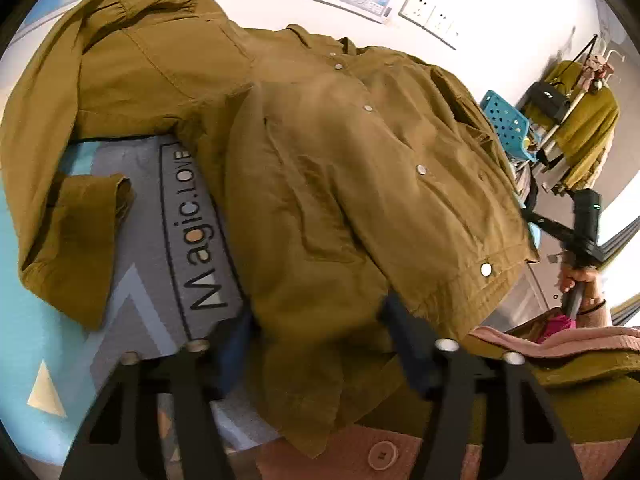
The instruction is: Fold large clothes
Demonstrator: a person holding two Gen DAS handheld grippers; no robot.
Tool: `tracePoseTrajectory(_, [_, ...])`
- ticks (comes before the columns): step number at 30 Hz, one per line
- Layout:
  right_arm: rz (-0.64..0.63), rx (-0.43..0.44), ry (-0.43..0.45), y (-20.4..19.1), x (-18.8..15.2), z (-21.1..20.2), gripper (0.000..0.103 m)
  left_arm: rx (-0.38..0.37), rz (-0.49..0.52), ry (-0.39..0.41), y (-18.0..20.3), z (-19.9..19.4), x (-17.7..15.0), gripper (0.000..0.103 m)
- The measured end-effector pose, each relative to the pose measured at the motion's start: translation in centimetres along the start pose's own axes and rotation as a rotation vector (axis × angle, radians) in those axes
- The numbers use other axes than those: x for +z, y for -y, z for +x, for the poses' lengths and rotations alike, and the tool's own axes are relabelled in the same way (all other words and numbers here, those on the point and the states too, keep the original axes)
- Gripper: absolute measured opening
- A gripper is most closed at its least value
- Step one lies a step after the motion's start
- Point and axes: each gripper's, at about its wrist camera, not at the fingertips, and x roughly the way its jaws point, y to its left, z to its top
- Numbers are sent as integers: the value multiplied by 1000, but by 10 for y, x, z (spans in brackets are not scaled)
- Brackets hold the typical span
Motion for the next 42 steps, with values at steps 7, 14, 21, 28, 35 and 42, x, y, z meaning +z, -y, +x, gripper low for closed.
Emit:
tracePoseTrajectory(7, [11,-97,19,16,8,-7,1,81,9,54,0,-15,1,63])
tracePoseTrajectory(14, [-54,-137,-54,13,8,4,3,63,85,107,21,-29,13,65])
tracePoseTrajectory(21, [-43,-176,65,30,37,-25,57,35,213,2,56,13,20,66])
tracePoseTrajectory(28, [-5,-387,93,96,83,-9,73,-23,219,72,70,14,53,70])
tracePoseTrajectory(35, [-91,-435,-50,140,97,30,41,-29,206,42,79,38,76,75])
tracePoseTrajectory(42, [-102,-381,-45,130,131,-3,4,-32,196,-8,79,63,96,75])
